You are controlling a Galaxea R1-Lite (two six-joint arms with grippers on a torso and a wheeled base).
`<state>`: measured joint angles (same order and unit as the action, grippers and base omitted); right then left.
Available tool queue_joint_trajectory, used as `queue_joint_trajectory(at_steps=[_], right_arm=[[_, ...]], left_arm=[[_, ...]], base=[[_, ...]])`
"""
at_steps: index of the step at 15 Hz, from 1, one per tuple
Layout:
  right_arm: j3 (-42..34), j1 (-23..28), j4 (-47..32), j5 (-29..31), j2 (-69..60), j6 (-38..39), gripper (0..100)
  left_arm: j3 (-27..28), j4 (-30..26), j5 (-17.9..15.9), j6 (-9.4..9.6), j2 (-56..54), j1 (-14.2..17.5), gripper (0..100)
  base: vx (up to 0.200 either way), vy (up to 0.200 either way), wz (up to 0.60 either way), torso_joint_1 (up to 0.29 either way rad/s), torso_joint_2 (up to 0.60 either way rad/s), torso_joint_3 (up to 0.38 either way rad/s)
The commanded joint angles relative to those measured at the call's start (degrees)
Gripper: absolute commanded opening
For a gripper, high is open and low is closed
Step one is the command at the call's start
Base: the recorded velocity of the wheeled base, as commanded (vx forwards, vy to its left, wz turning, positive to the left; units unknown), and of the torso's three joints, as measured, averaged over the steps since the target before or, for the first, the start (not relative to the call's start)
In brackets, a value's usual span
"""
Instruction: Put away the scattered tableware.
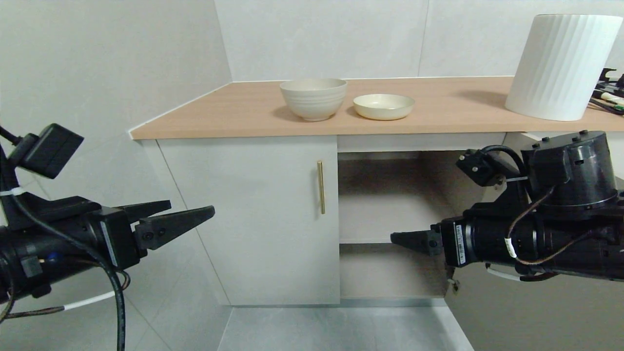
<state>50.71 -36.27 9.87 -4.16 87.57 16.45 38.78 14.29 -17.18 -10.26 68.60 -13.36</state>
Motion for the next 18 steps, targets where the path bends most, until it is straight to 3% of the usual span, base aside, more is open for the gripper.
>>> queue_joint_trajectory(at_steps=[1,10,13,18], right_arm=[[-0.2,0.1,0.1,0.0,-0.6,0.0,100],[-2.5,0.1,0.4,-1.1,-1.4,-0.1,100],[-3.7,0.1,0.4,-4.5,-2.7,-0.4,100],[-3.7,0.1,0.8,-4.6,-2.9,-0.6,100]], left_arm=[[0.0,0.0,0.0,-0.02,0.7,0.0,100],[0.1,0.0,0.1,-0.19,0.8,0.0,100],[0.0,0.0,0.2,-0.19,-0.3,0.0,100],[1.1,-0.5,0.4,-0.28,0.1,-0.1,100]], base=[[0.200,0.000,0.00,0.002,0.00,0.012],[0.200,0.000,0.00,0.005,0.00,0.002],[0.000,0.000,0.00,0.000,0.00,0.000],[0.000,0.000,0.00,0.000,0.00,0.000]])
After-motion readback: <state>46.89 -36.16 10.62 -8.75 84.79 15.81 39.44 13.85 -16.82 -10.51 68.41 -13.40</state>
